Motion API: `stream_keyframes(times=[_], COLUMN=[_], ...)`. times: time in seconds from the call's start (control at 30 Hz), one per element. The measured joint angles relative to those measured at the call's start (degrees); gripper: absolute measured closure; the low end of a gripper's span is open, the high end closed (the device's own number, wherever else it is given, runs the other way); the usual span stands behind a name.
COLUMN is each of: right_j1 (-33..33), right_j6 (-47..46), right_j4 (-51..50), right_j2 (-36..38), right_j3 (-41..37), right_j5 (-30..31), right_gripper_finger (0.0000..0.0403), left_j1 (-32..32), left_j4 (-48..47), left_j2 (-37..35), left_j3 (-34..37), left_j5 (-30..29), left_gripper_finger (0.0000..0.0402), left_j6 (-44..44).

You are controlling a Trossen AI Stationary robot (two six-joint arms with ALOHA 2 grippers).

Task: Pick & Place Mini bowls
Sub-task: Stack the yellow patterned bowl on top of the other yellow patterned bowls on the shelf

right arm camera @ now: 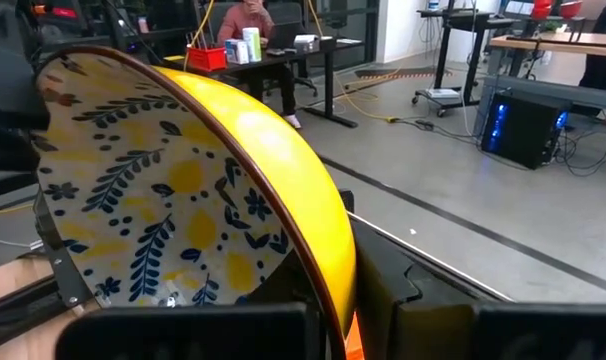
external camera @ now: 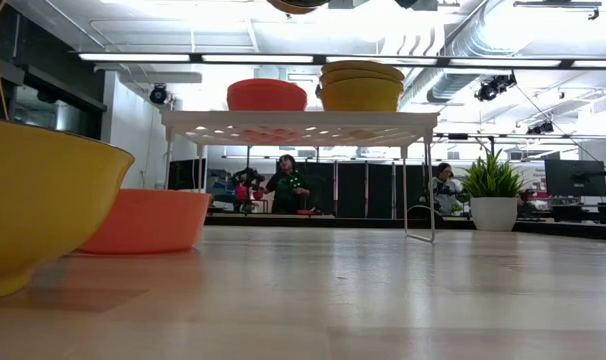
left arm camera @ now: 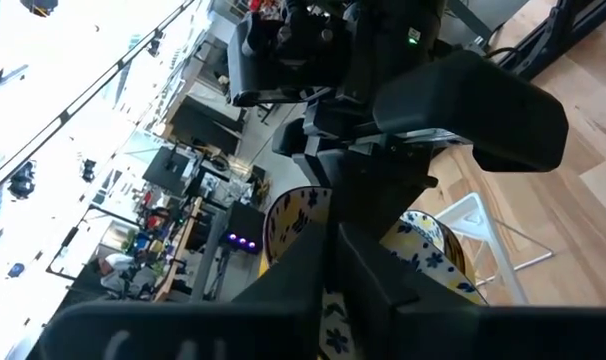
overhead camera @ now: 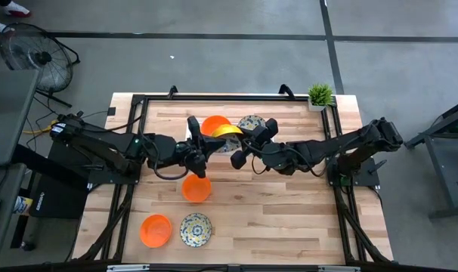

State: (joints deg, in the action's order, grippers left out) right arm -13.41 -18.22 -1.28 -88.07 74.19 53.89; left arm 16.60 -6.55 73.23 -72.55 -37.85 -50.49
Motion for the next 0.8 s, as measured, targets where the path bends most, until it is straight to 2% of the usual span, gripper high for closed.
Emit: stream_keyframes(times=[0.23,0.37,0.57,0.8], right_j1=[0.0,0.2,0.8,2.7], right_j6=[0.0,-1.4,-3.2,-3.4], right_j4=[-0.2,-1.0,-2.5,-3.8], right_j2=[0.0,0.0,0.0,2.9], right_j3=[0.0,0.1,0.1,0.1], right_j5=[-0.6,-1.6,-2.6,-4.5], right_gripper_finger=[0.0387,0.0387,0.0387,0.0387], left_j1=[0.0,0.0,-0.1,-0.1], left_j4=[0.3,1.5,3.9,0.7], left_j2=[0.0,0.0,-0.6,-0.8], left_j3=[0.0,0.0,-0.9,-9.9], left_j5=[0.0,-0.5,-5.0,-12.5], left_gripper_finger=[0.0309,0.0286,0.0277,0.0277], left_j6=[-0.2,-1.1,-6.9,-15.1])
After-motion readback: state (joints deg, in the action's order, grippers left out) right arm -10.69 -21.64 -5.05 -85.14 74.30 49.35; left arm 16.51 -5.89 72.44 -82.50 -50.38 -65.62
